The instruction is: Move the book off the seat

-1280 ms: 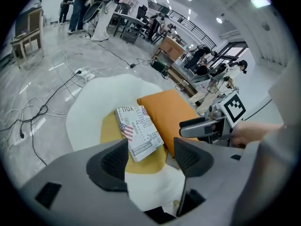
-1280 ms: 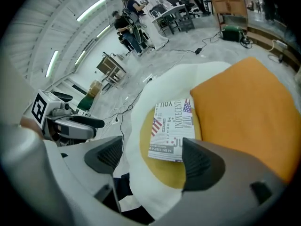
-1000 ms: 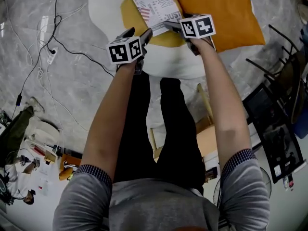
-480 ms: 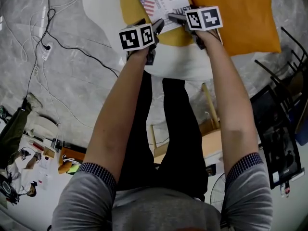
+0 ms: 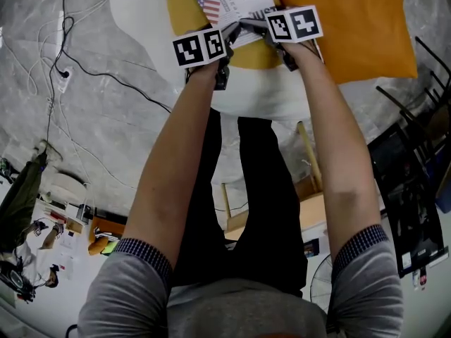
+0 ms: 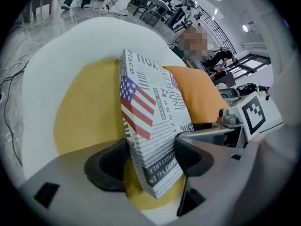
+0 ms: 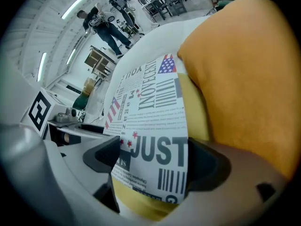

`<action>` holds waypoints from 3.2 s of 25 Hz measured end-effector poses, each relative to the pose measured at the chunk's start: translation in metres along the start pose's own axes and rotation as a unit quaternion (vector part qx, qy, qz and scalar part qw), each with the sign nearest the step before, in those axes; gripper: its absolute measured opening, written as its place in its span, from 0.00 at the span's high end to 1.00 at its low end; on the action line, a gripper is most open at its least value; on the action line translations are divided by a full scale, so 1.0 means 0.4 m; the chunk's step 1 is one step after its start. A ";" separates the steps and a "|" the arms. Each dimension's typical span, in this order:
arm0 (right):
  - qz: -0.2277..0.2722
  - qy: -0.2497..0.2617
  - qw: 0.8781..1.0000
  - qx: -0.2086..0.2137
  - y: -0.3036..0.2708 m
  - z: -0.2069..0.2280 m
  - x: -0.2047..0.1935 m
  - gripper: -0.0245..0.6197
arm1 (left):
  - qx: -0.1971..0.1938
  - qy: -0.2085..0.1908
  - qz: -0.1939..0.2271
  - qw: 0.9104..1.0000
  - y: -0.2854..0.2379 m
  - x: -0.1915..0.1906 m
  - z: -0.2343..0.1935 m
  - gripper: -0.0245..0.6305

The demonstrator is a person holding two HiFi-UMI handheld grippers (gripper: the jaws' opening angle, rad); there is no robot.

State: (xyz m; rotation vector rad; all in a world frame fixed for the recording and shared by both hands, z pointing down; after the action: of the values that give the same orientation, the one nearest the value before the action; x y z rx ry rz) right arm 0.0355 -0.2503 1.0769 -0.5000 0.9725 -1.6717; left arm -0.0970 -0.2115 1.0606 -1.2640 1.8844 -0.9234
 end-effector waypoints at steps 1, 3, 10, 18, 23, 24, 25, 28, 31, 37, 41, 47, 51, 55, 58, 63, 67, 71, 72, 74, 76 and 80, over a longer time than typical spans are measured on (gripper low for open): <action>0.002 0.000 1.000 0.002 -0.001 0.000 0.000 0.27 | -0.007 0.003 0.001 1.000 -0.002 0.000 -0.002 0.46; 0.007 -0.001 1.000 0.003 0.006 0.000 -0.001 0.28 | -0.019 0.010 0.003 1.000 -0.003 0.000 -0.001 0.47; 0.041 -0.040 0.998 0.003 0.062 -0.052 -0.029 0.33 | -0.033 0.004 0.008 0.999 0.067 -0.005 0.012 0.47; 0.107 -0.040 0.993 -0.020 0.225 -0.227 -0.028 0.33 | -0.040 -0.052 0.030 0.997 0.282 0.030 0.098 0.47; 0.153 -0.018 0.987 -0.042 0.373 -0.363 0.017 0.33 | -0.050 -0.089 0.059 0.993 0.456 0.082 0.177 0.47; 0.164 -0.011 0.985 -0.047 0.404 -0.393 0.030 0.33 | -0.053 -0.096 0.067 0.992 0.494 0.097 0.194 0.47; 0.177 -0.002 0.983 -0.051 0.437 -0.421 0.045 0.33 | -0.056 -0.104 0.078 0.990 0.532 0.113 0.213 0.47; 0.215 0.029 0.974 -0.064 0.540 -0.509 0.073 0.33 | -0.061 -0.127 0.109 0.984 0.649 0.142 0.275 0.47; 0.247 0.052 0.965 -0.074 0.632 -0.595 0.094 0.33 | -0.071 -0.152 0.135 0.976 0.764 0.172 0.330 0.47; 0.311 0.064 0.944 -0.087 0.805 -0.754 0.112 0.33 | -0.095 -0.207 0.169 0.959 0.982 0.221 0.438 0.47; 0.352 0.064 0.928 -0.098 0.915 -0.858 0.102 0.33 | -0.112 -0.240 0.187 0.946 1.120 0.227 0.505 0.47; 0.437 0.059 0.889 -0.122 1.136 -0.975 0.031 0.33 | -0.152 -0.323 0.220 0.908 1.310 0.197 0.684 0.47; 0.478 0.078 0.859 -0.164 1.241 -1.070 0.020 0.33 | -0.189 -0.355 0.238 0.884 1.418 0.202 0.747 0.47; 0.525 0.091 0.825 -0.187 1.337 -1.142 -0.054 0.34 | -0.220 -0.396 0.263 0.852 1.522 0.151 0.826 0.47; 0.558 0.093 0.800 -0.202 1.454 -1.177 -0.185 0.34 | -0.240 -0.431 0.280 0.824 1.597 0.036 0.935 0.47; 0.584 0.086 0.773 -0.233 1.530 -1.259 -0.227 0.37 | -0.280 -0.459 0.279 0.795 1.690 0.024 0.985 0.47; 0.601 0.077 0.750 -0.267 1.603 -1.336 -0.325 0.40 | -0.317 -0.489 0.270 0.766 1.770 -0.046 1.039 0.47; 0.628 0.069 0.712 -0.306 1.723 -1.356 -0.692 0.42 | -0.354 -0.527 0.262 0.727 1.813 -0.383 1.176 0.47; 0.630 0.067 0.705 -0.317 1.739 -1.364 -0.738 0.42 | -0.363 -0.532 0.259 0.720 1.821 -0.424 1.195 0.47; 0.632 0.059 0.693 -0.342 1.753 -1.391 -0.756 0.42 | -0.381 -0.541 0.252 0.706 1.837 -0.435 1.209 0.47; 0.633 0.049 0.680 -0.367 1.761 -1.427 -0.748 0.43 | -0.400 -0.548 0.241 0.694 1.858 -0.418 1.215 0.47; 0.645 0.024 0.646 -0.406 1.807 -1.464 -0.883 0.43 | -0.438 -0.569 0.220 0.660 1.888 -0.536 1.280 0.47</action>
State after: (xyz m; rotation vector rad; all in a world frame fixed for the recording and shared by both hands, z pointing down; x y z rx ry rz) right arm 0.1438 0.2265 0.2103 -0.1667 1.5520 0.1238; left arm 0.0458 0.1057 0.1903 -1.2371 1.3208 1.0476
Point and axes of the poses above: the fingertips, and each gripper's own axes: y backward along the fingers, z to its right, x out of its top, the point moved 5 cm from there along y, backward along the fingers, and after that the axes turned 2 degrees about x, right-handed, at the moved point
